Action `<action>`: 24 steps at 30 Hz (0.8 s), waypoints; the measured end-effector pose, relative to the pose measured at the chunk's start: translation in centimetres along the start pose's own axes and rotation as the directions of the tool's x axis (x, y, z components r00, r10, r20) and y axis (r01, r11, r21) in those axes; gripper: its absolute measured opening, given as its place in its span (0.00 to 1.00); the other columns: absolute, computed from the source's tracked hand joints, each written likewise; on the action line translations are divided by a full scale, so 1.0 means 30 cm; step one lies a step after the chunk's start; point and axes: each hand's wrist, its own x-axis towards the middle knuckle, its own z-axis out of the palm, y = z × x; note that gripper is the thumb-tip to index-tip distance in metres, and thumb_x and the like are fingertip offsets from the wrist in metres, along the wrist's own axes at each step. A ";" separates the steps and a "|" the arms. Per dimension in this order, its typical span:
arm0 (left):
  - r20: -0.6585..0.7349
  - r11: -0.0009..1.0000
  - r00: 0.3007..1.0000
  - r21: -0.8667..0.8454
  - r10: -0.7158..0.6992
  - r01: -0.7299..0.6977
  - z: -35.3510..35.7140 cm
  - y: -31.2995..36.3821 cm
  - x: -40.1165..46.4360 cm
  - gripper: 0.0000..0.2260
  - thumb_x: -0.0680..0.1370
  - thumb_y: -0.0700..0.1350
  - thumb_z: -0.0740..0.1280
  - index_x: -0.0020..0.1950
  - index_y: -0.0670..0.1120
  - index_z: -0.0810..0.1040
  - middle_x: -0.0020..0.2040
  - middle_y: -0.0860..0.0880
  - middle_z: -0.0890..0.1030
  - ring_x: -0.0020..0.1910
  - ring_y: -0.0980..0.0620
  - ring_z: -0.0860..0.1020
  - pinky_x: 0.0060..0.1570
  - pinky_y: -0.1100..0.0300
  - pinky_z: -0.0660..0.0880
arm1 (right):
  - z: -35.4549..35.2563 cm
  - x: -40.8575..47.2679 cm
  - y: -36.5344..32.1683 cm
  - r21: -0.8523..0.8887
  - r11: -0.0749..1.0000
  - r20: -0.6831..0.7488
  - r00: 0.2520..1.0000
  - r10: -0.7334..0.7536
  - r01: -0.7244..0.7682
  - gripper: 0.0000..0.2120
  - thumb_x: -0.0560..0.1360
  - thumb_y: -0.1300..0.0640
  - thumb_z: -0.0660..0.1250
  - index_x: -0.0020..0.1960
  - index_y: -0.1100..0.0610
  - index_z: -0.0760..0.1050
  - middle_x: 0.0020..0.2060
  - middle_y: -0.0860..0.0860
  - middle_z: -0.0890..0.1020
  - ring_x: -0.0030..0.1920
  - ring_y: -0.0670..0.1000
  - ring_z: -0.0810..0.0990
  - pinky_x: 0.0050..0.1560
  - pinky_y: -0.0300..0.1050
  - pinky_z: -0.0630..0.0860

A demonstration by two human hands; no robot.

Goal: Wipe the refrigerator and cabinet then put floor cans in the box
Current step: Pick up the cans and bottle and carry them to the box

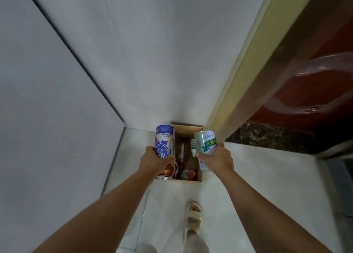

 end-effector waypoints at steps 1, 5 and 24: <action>0.000 1.000 1.000 -0.004 -0.021 0.021 0.031 0.000 0.037 0.31 0.67 0.50 0.76 0.63 0.45 0.65 0.52 0.49 0.75 0.46 0.49 0.77 0.42 0.58 0.76 | 0.011 0.055 0.009 0.003 1.000 0.019 1.000 -0.002 0.002 0.29 0.66 0.43 0.74 0.58 0.56 0.65 0.51 0.53 0.78 0.45 0.51 0.76 0.43 0.45 0.75; -0.003 0.994 0.994 -0.011 -0.110 0.110 0.168 -0.039 0.197 0.29 0.67 0.50 0.76 0.62 0.46 0.66 0.52 0.50 0.75 0.44 0.52 0.76 0.39 0.61 0.73 | 0.101 0.261 0.065 0.022 1.000 0.106 0.994 0.019 -0.022 0.29 0.67 0.45 0.74 0.60 0.57 0.66 0.52 0.53 0.77 0.45 0.51 0.76 0.43 0.45 0.74; 0.021 0.941 0.964 0.222 -0.266 0.255 0.781 -0.566 1.104 0.34 0.68 0.51 0.75 0.68 0.46 0.62 0.61 0.44 0.76 0.57 0.45 0.77 0.53 0.52 0.76 | 0.850 0.900 0.422 0.052 0.997 0.221 0.975 0.036 -0.049 0.31 0.70 0.47 0.72 0.64 0.59 0.63 0.57 0.53 0.76 0.56 0.53 0.78 0.55 0.51 0.77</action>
